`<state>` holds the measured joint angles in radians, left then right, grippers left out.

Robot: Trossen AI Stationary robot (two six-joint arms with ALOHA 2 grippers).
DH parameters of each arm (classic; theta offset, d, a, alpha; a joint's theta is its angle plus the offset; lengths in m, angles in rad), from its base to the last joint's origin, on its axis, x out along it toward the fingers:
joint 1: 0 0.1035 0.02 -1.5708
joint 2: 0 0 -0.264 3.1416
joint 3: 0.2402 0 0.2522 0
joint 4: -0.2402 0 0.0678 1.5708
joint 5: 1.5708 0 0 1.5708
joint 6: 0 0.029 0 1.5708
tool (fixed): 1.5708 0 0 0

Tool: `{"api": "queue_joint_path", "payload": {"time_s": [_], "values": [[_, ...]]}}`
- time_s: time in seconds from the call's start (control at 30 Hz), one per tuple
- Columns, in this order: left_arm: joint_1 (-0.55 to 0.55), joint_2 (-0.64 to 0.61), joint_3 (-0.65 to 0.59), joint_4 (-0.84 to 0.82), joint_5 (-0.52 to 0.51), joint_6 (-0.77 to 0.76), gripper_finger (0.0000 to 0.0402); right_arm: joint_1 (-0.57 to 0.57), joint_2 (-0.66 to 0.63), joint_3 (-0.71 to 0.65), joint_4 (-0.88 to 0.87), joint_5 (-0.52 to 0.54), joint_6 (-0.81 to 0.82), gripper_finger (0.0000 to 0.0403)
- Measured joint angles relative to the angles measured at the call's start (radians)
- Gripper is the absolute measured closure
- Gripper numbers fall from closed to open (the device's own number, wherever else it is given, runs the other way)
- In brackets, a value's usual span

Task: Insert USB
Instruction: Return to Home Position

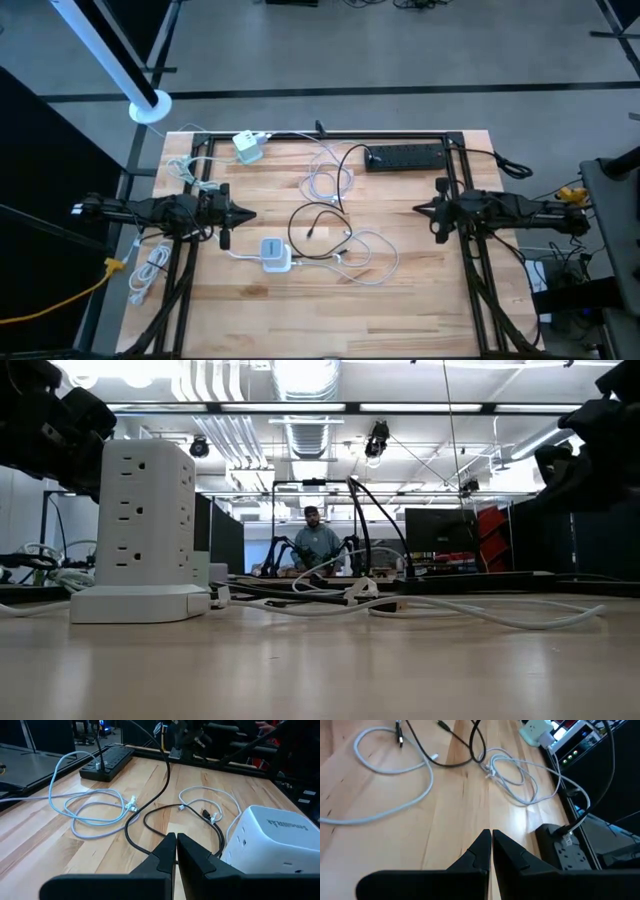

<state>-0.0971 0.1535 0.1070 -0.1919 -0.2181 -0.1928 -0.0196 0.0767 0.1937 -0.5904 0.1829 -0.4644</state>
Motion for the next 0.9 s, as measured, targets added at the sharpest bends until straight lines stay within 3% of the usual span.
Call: {"api": "queue_joint_path", "payload": {"time_s": [0.23,0.6,0.67,0.8,0.9], "values": [[0.000,0.002,0.000,-0.002,0.000,0.000,0.0398,0.000,0.003,-0.026,0.055,-0.065,0.000,0.0403],[0.000,0.006,0.000,-0.003,0.000,0.000,0.0398,0.000,-0.011,-0.029,0.066,-0.083,0.000,0.0403],[0.000,0.006,0.000,-0.003,0.000,0.000,0.0398,0.000,-0.017,-0.054,0.170,-0.078,0.000,0.0403],[0.000,0.009,0.000,-0.008,0.000,0.000,0.0398,0.000,-0.030,-0.183,0.630,-0.085,-0.002,0.0403],[0.000,0.012,0.000,-0.007,0.000,0.000,0.0398,0.000,-0.064,-0.184,0.746,-0.083,0.000,0.0403]]}}
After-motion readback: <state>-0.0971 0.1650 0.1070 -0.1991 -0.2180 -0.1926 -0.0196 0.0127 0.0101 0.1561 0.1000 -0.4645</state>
